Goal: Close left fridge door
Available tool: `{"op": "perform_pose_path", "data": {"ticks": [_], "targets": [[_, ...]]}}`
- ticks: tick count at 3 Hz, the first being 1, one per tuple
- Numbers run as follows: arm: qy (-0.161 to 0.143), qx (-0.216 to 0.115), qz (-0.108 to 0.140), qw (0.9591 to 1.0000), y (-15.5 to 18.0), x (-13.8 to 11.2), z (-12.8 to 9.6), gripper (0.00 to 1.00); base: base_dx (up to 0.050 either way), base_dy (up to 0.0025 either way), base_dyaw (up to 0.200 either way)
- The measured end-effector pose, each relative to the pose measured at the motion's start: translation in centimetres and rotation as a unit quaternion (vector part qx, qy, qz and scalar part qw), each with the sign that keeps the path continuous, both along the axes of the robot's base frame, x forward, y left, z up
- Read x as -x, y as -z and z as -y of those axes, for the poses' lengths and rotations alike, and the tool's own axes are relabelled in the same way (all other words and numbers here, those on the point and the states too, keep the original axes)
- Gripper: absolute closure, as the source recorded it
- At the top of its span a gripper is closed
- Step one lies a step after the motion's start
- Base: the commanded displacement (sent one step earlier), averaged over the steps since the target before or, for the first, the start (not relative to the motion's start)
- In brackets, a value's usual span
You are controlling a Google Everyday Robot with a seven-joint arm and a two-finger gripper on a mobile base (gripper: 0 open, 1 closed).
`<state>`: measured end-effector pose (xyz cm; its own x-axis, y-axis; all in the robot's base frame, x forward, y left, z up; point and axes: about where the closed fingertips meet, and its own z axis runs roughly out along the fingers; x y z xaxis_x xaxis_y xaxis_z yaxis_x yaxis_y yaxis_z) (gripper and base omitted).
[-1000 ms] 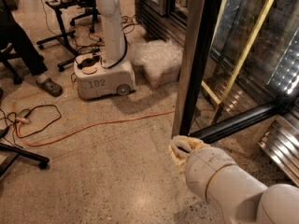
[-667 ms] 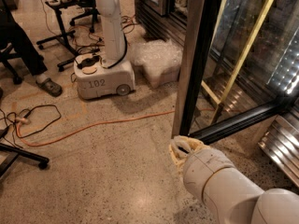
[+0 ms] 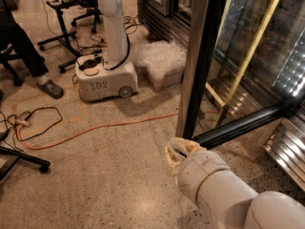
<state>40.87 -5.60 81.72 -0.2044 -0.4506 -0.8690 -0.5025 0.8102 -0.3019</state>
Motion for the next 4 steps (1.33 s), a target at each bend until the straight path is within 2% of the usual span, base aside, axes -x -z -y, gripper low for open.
{"op": "perform_pose_path", "data": {"ticks": [2,3,4], "targets": [[-0.063,-0.038,-0.020,0.9971,1.3,-0.5,-6.9,1.00,0.000,0.00000,0.000],[-0.082,-0.057,-0.033,0.9945,2.3,-2.1,-9.1,1.00,0.000,0.00000,0.000],[-0.082,-0.057,-0.033,0.9945,2.3,-2.1,-9.1,1.00,0.000,0.00000,0.000]]}}
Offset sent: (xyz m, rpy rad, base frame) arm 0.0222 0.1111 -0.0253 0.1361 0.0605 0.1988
